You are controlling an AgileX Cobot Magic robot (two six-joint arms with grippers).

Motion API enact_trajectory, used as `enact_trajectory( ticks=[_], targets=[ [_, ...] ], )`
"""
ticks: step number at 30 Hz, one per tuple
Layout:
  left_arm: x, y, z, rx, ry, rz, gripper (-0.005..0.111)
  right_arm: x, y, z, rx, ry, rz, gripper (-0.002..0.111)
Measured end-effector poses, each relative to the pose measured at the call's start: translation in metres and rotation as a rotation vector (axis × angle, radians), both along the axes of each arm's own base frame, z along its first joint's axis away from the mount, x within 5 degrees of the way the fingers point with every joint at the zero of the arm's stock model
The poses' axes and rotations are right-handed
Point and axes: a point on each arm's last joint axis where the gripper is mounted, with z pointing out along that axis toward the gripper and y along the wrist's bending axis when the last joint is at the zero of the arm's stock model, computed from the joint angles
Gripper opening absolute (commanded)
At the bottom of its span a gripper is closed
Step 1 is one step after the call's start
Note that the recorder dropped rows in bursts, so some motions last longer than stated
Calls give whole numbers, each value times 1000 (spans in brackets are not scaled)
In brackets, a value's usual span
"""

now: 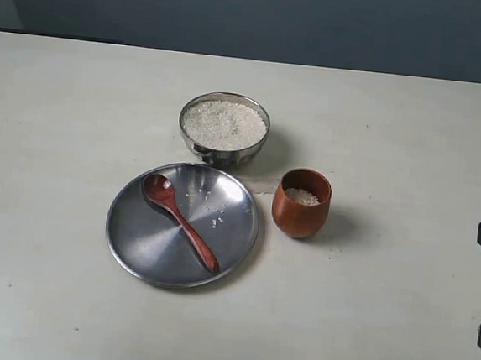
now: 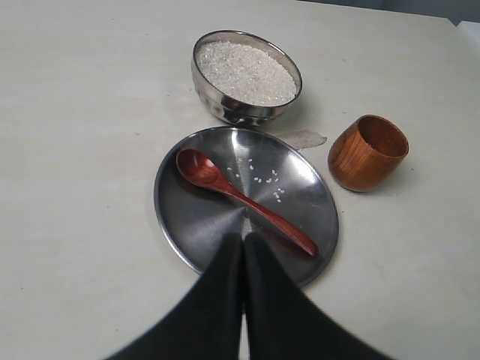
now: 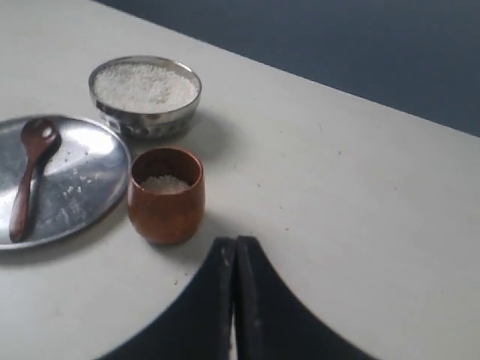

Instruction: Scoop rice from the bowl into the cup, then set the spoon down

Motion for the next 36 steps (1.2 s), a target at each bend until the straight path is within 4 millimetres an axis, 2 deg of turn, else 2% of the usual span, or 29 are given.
enact_trajectory(
  ticks=[5,20,30,36],
  targets=[
    [0,0,0,2,0,0,0,-8,-12,6,143,-24,-85,0],
    [0,0,0,2,0,0,0,-32,-35,21,415,-207,-273,0],
    [0,0,0,7,-1,-2,0,-38,-43,19,436,-220,-426,0],
    [0,0,0,9,-1,-2,0,-38,-43,18,440,-216,-439,0]
  ],
)
